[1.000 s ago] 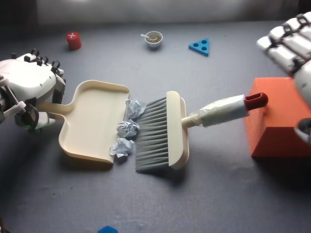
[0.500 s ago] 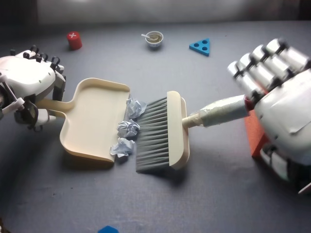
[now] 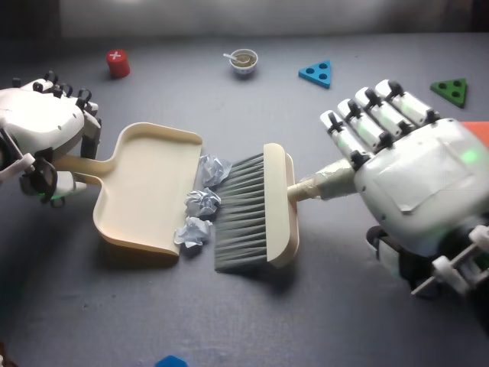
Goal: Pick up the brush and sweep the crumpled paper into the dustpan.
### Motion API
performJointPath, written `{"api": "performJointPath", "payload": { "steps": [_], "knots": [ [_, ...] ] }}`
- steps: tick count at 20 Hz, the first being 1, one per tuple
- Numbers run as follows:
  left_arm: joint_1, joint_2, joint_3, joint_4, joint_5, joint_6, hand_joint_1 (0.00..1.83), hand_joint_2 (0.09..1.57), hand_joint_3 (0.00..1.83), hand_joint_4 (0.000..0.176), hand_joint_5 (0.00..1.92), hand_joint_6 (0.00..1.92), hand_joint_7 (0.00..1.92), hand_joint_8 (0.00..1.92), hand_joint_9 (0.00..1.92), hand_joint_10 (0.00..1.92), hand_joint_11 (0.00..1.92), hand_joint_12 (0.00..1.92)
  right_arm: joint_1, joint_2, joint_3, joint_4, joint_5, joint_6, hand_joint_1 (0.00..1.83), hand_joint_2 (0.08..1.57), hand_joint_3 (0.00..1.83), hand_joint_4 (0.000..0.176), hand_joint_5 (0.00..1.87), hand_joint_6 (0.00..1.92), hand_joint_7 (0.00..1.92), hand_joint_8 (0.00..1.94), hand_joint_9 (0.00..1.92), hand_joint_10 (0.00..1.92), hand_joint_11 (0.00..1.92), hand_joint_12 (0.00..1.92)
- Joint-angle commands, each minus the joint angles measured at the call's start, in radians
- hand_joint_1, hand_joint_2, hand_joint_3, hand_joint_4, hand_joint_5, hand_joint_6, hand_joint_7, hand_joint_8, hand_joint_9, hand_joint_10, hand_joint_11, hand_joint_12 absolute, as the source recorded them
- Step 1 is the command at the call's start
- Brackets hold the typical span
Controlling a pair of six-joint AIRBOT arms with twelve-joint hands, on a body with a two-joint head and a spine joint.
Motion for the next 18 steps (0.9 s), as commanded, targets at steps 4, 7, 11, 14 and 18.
{"api": "performJointPath", "payload": {
  "steps": [4, 7, 11, 14, 18],
  "knots": [
    [-0.005, 0.015, -0.013, 0.02, -0.104, 0.002, 1.01, 1.24, 0.0, 0.0, 0.75, 1.33, 0.29, 0.01, 0.25, 0.0, 0.0, 0.58, -0.004, -0.056, 0.083, -0.112, -0.086, 0.003, 1.04, 0.93, 0.0, 0.0, 0.2, 0.01, 0.2, 0.01, 0.19, 0.01, 0.25, 0.02],
    [-0.008, 0.019, -0.02, 0.014, -0.111, 0.002, 0.99, 1.25, 0.0, 0.0, 0.73, 1.36, 0.25, 0.0, 0.19, 0.0, 0.0, 0.44, -0.018, -0.098, 0.139, -0.144, -0.087, 0.012, 1.02, 0.94, 0.0, 0.0, 0.16, 0.0, 0.2, 0.01, 0.19, 0.01, 0.24, 0.01],
    [-0.017, 0.02, -0.021, 0.015, -0.107, 0.002, 1.01, 1.22, 0.0, 0.0, 0.79, 1.27, 0.32, 0.01, 0.27, 0.01, 0.0, 0.67, -0.021, -0.159, 0.216, -0.162, -0.087, 0.029, 1.05, 0.93, 0.0, 0.0, 0.22, 0.02, 0.2, 0.01, 0.19, 0.0, 0.25, 0.02],
    [-0.024, 0.02, -0.021, 0.015, -0.104, 0.002, 0.99, 1.24, 0.01, 0.005, 0.75, 1.34, 0.28, 0.01, 0.25, 0.01, 0.0, 0.64, -0.021, -0.187, 0.256, -0.177, -0.087, 0.044, 1.04, 0.93, 0.0, 0.0, 0.22, 0.01, 0.19, 0.0, 0.19, 0.0, 0.25, 0.02],
    [-0.027, 0.027, -0.025, 0.016, -0.102, 0.003, 0.97, 1.26, 0.0, 0.004, 0.71, 1.39, 0.27, 0.0, 0.23, 0.0, 0.0, 0.54, -0.021, -0.217, 0.293, -0.173, -0.085, 0.064, 1.06, 0.92, 0.0, 0.0, 0.28, 0.01, 0.26, 0.01, 0.23, 0.0, 0.29, 0.03]
  ]
}}
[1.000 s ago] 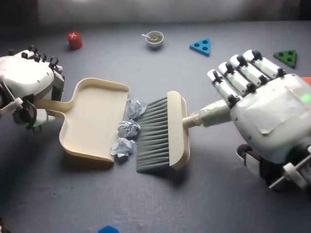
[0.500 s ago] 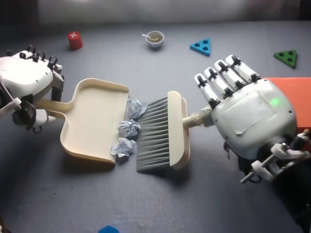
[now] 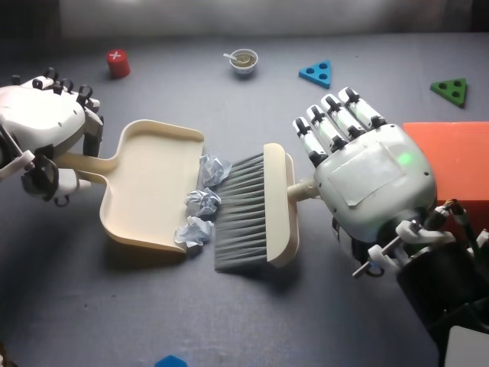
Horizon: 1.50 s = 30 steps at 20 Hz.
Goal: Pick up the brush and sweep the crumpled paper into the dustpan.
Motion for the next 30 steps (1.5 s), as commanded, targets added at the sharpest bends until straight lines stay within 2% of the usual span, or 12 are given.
{"api": "performJointPath", "payload": {
  "steps": [1, 8, 12, 13, 14, 15, 16, 17, 18, 19, 28, 30],
  "knots": [
    [-0.015, 0.009, 0.003, 0.03, -0.096, 0.004, 0.97, 1.26, 0.0, 0.005, 0.71, 1.39, 0.28, 0.01, 0.24, 0.01, 0.0, 0.54, 0.0, 0.0, 0.005, -0.085, -0.088, 0.001, 1.07, 0.93, 0.01, 0.0, 0.27, 0.01, 0.25, 0.0, 0.23, 0.0, 0.28, 0.03],
    [-0.019, 0.006, 0.003, 0.025, -0.099, 0.004, 1.01, 1.24, 0.0, 0.0, 0.76, 1.32, 0.32, 0.0, 0.28, 0.01, 0.0, 0.62, -0.002, -0.024, 0.029, -0.085, -0.086, 0.011, 1.03, 0.93, 0.0, 0.0, 0.33, 0.02, 0.28, 0.01, 0.24, 0.01, 0.28, 0.03],
    [-0.02, 0.007, 0.004, 0.022, -0.103, 0.004, 1.0, 1.24, 0.0, 0.0, 0.76, 1.32, 0.33, 0.0, 0.29, 0.0, 0.0, 0.64, -0.009, -0.031, 0.038, -0.085, -0.078, 0.014, 0.99, 0.94, 0.0, 0.0, 0.62, 0.01, 0.69, 0.02, 0.68, 0.03, 0.54, 0.16],
    [-0.021, 0.007, 0.004, 0.021, -0.103, 0.004, 0.99, 1.24, 0.0, 0.0, 0.75, 1.33, 0.34, 0.0, 0.3, 0.0, 0.0, 0.66, -0.01, -0.032, 0.039, -0.085, -0.078, 0.014, 1.0, 0.94, 0.0, 0.0, 0.73, 0.02, 0.83, 0.02, 0.81, 0.02, 0.56, 0.28],
    [-0.021, 0.007, 0.004, 0.02, -0.104, 0.004, 1.0, 1.24, 0.0, 0.0, 0.75, 1.33, 0.32, 0.0, 0.28, 0.0, 0.0, 0.63, -0.012, -0.033, 0.04, -0.085, -0.078, 0.014, 0.99, 0.94, 0.0, 0.0, 0.93, 0.0, 1.03, 0.03, 0.98, 0.1, 0.54, 0.79],
    [-0.021, 0.007, 0.004, 0.018, -0.103, 0.004, 1.02, 1.23, 0.0, 0.0, 0.77, 1.3, 0.31, 0.01, 0.28, 0.0, 0.0, 0.61, -0.014, -0.033, 0.042, -0.085, -0.078, 0.014, 0.99, 0.9, 0.0, 0.0, 1.17, 0.01, 1.19, 0.34, 0.88, 0.97, 0.51, 1.38],
    [-0.02, 0.006, 0.004, 0.016, -0.103, 0.004, 1.02, 1.23, 0.0, 0.0, 0.77, 1.3, 0.3, 0.0, 0.28, 0.0, 0.0, 0.62, -0.016, -0.033, 0.043, -0.086, -0.078, 0.014, 0.97, 0.9, 0.0, 0.0, 1.32, 0.07, 1.06, 1.18, 0.84, 1.6, 0.59, 1.75],
    [-0.019, 0.005, 0.004, 0.014, -0.103, 0.004, 1.0, 1.23, 0.0, 0.003, 0.77, 1.3, 0.31, 0.01, 0.29, 0.0, 0.0, 0.66, -0.018, -0.032, 0.044, -0.091, -0.078, 0.013, 0.91, 0.93, 0.0, 0.0, 1.1, 1.05, 1.0, 1.79, 0.91, 1.86, 0.73, 1.89],
    [-0.018, 0.003, 0.004, 0.013, -0.103, 0.004, 1.01, 1.23, 0.0, 0.0, 0.76, 1.31, 0.3, 0.0, 0.27, 0.0, 0.0, 0.61, -0.019, -0.03, 0.044, -0.095, -0.078, 0.013, 0.88, 0.96, 0.0, 0.0, 1.05, 1.75, 1.14, 1.91, 1.15, 1.91, 1.02, 1.91],
    [-0.017, 0.002, 0.004, 0.013, -0.103, 0.004, 1.0, 1.24, 0.0, 0.0, 0.75, 1.33, 0.27, 0.0, 0.25, 0.0, 0.0, 0.57, -0.019, -0.027, 0.044, -0.096, -0.072, 0.013, 0.92, 0.99, 0.01, 0.0, 1.04, 1.89, 1.17, 1.93, 1.26, 1.92, 1.26, 1.92],
    [-0.011, -0.009, 0.01, 0.003, -0.102, 0.004, 1.03, 1.22, 0.0, 0.0, 0.78, 1.28, 0.29, 0.0, 0.25, 0.0, 0.0, 0.61, -0.02, 0.024, 0.013, -0.117, -0.015, -0.079, 0.82, 1.2, 0.01, 0.0, 0.9, 1.92, 1.2, 1.94, 1.34, 1.92, 1.45, 1.92],
    [-0.011, -0.01, 0.011, 0.003, -0.101, 0.004, 1.01, 1.23, 0.0, 0.0, 0.77, 1.3, 0.27, 0.0, 0.24, 0.0, 0.0, 0.57, 0.0, 0.048, -0.015, -0.097, 0.004, -0.126, 0.92, 1.23, 0.0, 0.0, 0.81, 1.39, 1.15, 1.94, 1.31, 1.92, 1.42, 1.92]
  ]
}}
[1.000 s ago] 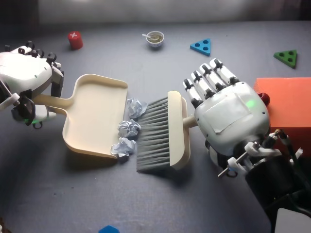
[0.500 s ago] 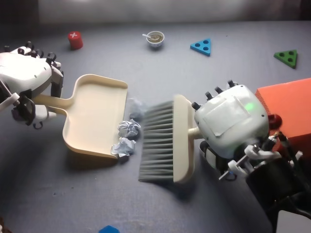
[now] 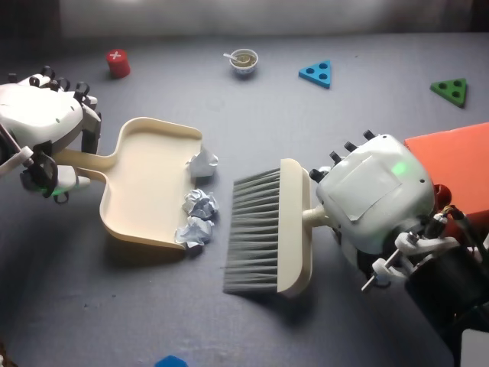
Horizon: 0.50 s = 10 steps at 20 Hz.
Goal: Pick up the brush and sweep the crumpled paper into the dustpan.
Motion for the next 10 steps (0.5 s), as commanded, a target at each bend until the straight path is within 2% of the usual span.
{"api": "performJointPath", "payload": {
  "steps": [1, 2, 3, 4, 5, 6, 7, 9, 10],
  "knots": [
    [-0.004, -0.006, 0.006, 0.029, -0.091, 0.004, 1.0, 1.23, 0.0, 0.015, 0.77, 1.3, 0.28, 0.0, 0.24, 0.0, 0.0, 0.56, 0.032, 0.024, -0.014, -0.053, -0.069, -0.031, 1.04, 1.22, 0.0, 0.0, 0.8, 1.29, 1.18, 1.94, 1.34, 1.92, 1.44, 1.92],
    [-0.003, -0.006, 0.006, 0.029, -0.089, 0.004, 0.98, 1.24, 0.0, 0.025, 0.75, 1.33, 0.28, 0.0, 0.25, 0.0, 0.0, 0.56, 0.074, 0.042, -0.034, 0.022, -0.05, -0.083, 1.08, 1.23, 0.0, 0.0, 0.78, 1.29, 1.18, 1.94, 1.34, 1.92, 1.44, 1.92],
    [-0.003, -0.007, 0.006, 0.029, -0.089, 0.004, 0.98, 1.24, 0.0, 0.022, 0.75, 1.33, 0.28, 0.0, 0.25, 0.0, 0.0, 0.53, 0.104, 0.051, -0.043, 0.061, -0.041, -0.129, 1.08, 1.25, 0.01, 0.0, 0.73, 1.35, 1.19, 1.94, 1.36, 1.92, 1.43, 1.92],
    [-0.002, -0.008, 0.006, 0.028, -0.089, 0.004, 0.98, 1.24, 0.0, 0.015, 0.75, 1.33, 0.29, 0.0, 0.26, 0.0, 0.0, 0.55, 0.125, 0.057, -0.049, 0.082, -0.039, -0.16, 1.08, 1.26, 0.0, 0.0, 0.71, 1.38, 1.21, 1.94, 1.38, 1.92, 1.44, 1.92],
    [-0.002, -0.009, 0.007, 0.028, -0.089, 0.004, 0.98, 1.24, 0.0, 0.015, 0.75, 1.33, 0.28, 0.0, 0.26, 0.0, 0.0, 0.55, 0.147, 0.066, -0.054, 0.091, -0.035, -0.188, 1.07, 1.28, 0.01, 0.0, 0.68, 1.42, 1.22, 1.94, 1.39, 1.92, 1.45, 1.92],
    [-0.002, -0.01, 0.008, 0.028, -0.089, 0.004, 1.0, 1.24, 0.0, 0.0, 0.75, 1.33, 0.28, 0.0, 0.26, 0.0, 0.0, 0.55, 0.17, 0.075, -0.061, 0.095, -0.029, -0.211, 1.06, 1.29, 0.0, 0.0, 0.66, 1.44, 1.22, 1.94, 1.4, 1.92, 1.44, 1.92],
    [-0.002, -0.012, 0.008, 0.028, -0.088, 0.004, 1.0, 1.24, 0.0, 0.0, 0.75, 1.33, 0.26, 0.0, 0.24, 0.0, 0.0, 0.53, 0.201, 0.089, -0.072, 0.111, -0.014, -0.24, 1.06, 1.29, 0.0, 0.0, 0.65, 1.46, 1.22, 1.94, 1.4, 1.92, 1.44, 1.92],
    [-0.001, -0.012, 0.008, 0.025, -0.088, 0.004, 0.98, 1.24, 0.0, 0.015, 0.75, 1.33, 0.26, 0.0, 0.23, 0.0, 0.0, 0.51, 0.258, 0.112, -0.1, 0.166, 0.021, -0.3, 1.05, 1.31, 0.0, 0.0, 0.63, 1.5, 1.22, 1.94, 1.4, 1.92, 1.43, 1.92],
    [-0.001, -0.012, 0.008, 0.025, -0.088, 0.004, 1.03, 1.23, 0.0, 0.0, 0.78, 1.29, 0.28, 0.01, 0.26, 0.01, 0.0, 0.56, 0.283, 0.119, -0.114, 0.191, 0.031, -0.339, 1.05, 1.31, 0.0, 0.0, 0.63, 1.5, 1.21, 1.94, 1.39, 1.92, 1.42, 1.92]
  ]
}}
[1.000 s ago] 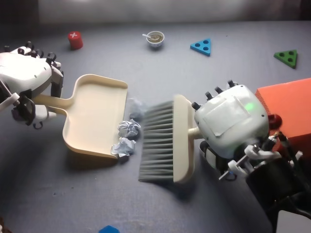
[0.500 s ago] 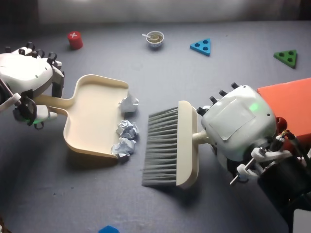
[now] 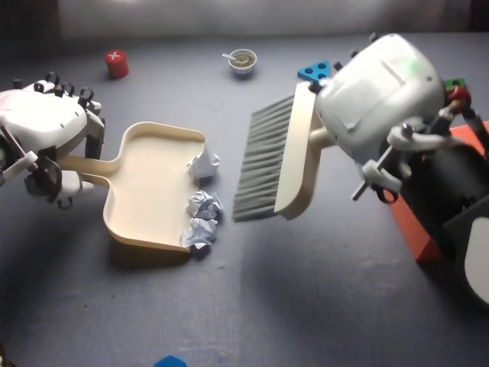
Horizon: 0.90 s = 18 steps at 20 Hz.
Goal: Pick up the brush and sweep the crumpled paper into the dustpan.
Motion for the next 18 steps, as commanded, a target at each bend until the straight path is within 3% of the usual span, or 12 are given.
{"api": "performJointPath", "payload": {
  "steps": [1, 4, 5, 6, 7, 8, 9, 10, 11, 13, 16, 18],
  "knots": [
    [-0.007, 0.0, 0.006, 0.028, -0.094, 0.005, 1.03, 1.23, 0.0, 0.0, 0.77, 1.29, 0.28, 0.0, 0.26, 0.0, 0.0, 0.59, 0.025, 0.012, -0.014, -0.065, -0.053, -0.05, 1.05, 1.31, 0.0, 0.0, 0.62, 1.51, 1.21, 1.94, 1.38, 1.92, 1.41, 1.92],
    [-0.007, 0.002, 0.005, 0.027, -0.096, 0.004, 1.0, 1.23, 0.0, 0.0, 0.77, 1.31, 0.28, 0.0, 0.25, 0.0, 0.0, 0.6, 0.088, 0.017, -0.043, 0.01, -0.006, -0.228, 1.04, 1.32, 0.01, 0.0, 0.61, 1.57, 1.18, 1.94, 1.35, 1.92, 1.39, 1.92],
    [-0.007, 0.003, 0.005, 0.027, -0.098, 0.004, 0.98, 1.24, 0.0, 0.027, 0.75, 1.34, 0.26, 0.0, 0.23, 0.01, 0.0, 0.57, 0.105, 0.017, -0.048, 0.019, -0.006, -0.28, 1.03, 1.33, 0.01, 0.0, 0.61, 1.58, 1.18, 1.94, 1.35, 1.92, 1.38, 1.92],
    [-0.008, 0.003, 0.005, 0.026, -0.1, 0.004, 0.98, 1.24, 0.0, 0.027, 0.75, 1.34, 0.26, 0.0, 0.23, 0.01, 0.0, 0.57, 0.122, 0.016, -0.05, 0.035, -0.002, -0.332, 1.03, 1.33, 0.01, 0.0, 0.61, 1.58, 1.18, 1.94, 1.35, 1.92, 1.38, 1.92],
    [-0.009, 0.003, 0.006, 0.026, -0.101, 0.004, 0.99, 1.24, 0.0, 0.02, 0.76, 1.32, 0.28, 0.01, 0.24, 0.01, 0.0, 0.59, 0.142, 0.012, -0.049, 0.066, 0.009, -0.393, 1.16, 1.32, 0.0, 0.0, 0.59, 1.79, 1.18, 1.94, 1.35, 1.92, 1.39, 1.92],
    [-0.009, 0.003, 0.006, 0.025, -0.101, 0.004, 1.01, 1.23, 0.0, 0.0, 0.78, 1.29, 0.29, 0.01, 0.26, 0.01, 0.0, 0.62, 0.161, 0.006, -0.044, 0.125, 0.02, -0.477, 1.04, 1.33, 0.0, 0.0, 0.6, 1.59, 1.18, 1.94, 1.36, 1.92, 1.41, 1.92],
    [-0.01, 0.003, 0.007, 0.025, -0.102, 0.004, 1.01, 1.23, 0.0, 0.0, 0.78, 1.29, 0.29, 0.01, 0.27, 0.01, 0.0, 0.62, 0.175, -0.002, -0.037, 0.175, 0.019, -0.545, 1.04, 1.33, 0.0, 0.0, 0.61, 1.58, 1.18, 1.94, 1.36, 1.92, 1.4, 1.92],
    [-0.01, 0.003, 0.007, 0.024, -0.102, 0.004, 0.99, 1.24, 0.0, 0.007, 0.76, 1.32, 0.29, 0.0, 0.26, 0.0, 0.0, 0.59, 0.183, -0.007, -0.032, 0.207, 0.017, -0.593, 1.17, 1.31, 0.0, 0.0, 0.6, 1.75, 1.18, 1.94, 1.36, 1.92, 1.41, 1.92],
    [-0.01, 0.003, 0.008, 0.024, -0.102, 0.004, 1.0, 1.23, 0.0, 0.0, 0.76, 1.31, 0.27, 0.0, 0.25, 0.0, 0.0, 0.57, 0.194, -0.018, -0.021, 0.227, 0.006, -0.661, 1.07, 1.33, 0.0, 0.0, 0.6, 1.62, 1.18, 1.94, 1.36, 1.92, 1.42, 1.92],
    [-0.01, 0.003, 0.008, 0.024, -0.101, 0.004, 0.99, 1.24, 0.0, 0.006, 0.75, 1.34, 0.26, 0.0, 0.24, 0.0, 0.0, 0.56, 0.219, -0.028, -0.005, 0.27, 0.012, -0.731, 1.05, 1.33, 0.0, 0.0, 0.61, 1.57, 1.18, 1.94, 1.36, 1.92, 1.41, 1.92],
    [-0.01, 0.005, 0.007, 0.024, -0.1, 0.004, 1.01, 1.25, 0.0, 0.0, 0.74, 1.35, 0.26, 0.0, 0.25, 0.0, 0.0, 0.59, 0.263, -0.047, 0.025, 0.459, 0.027, -0.866, 1.06, 1.3, 0.0, 0.0, 0.65, 1.5, 1.19, 1.94, 1.37, 1.92, 1.42, 1.92],
    [-0.01, 0.006, 0.007, 0.024, -0.095, 0.004, 1.01, 1.25, 0.0, 0.0, 0.74, 1.35, 0.25, 0.0, 0.23, 0.0, 0.0, 0.54, 0.265, -0.058, 0.037, 0.471, 0.031, -0.911, 1.07, 1.29, 0.0, 0.0, 0.66, 1.47, 1.2, 1.94, 1.38, 1.92, 1.42, 1.92]
  ]
}}
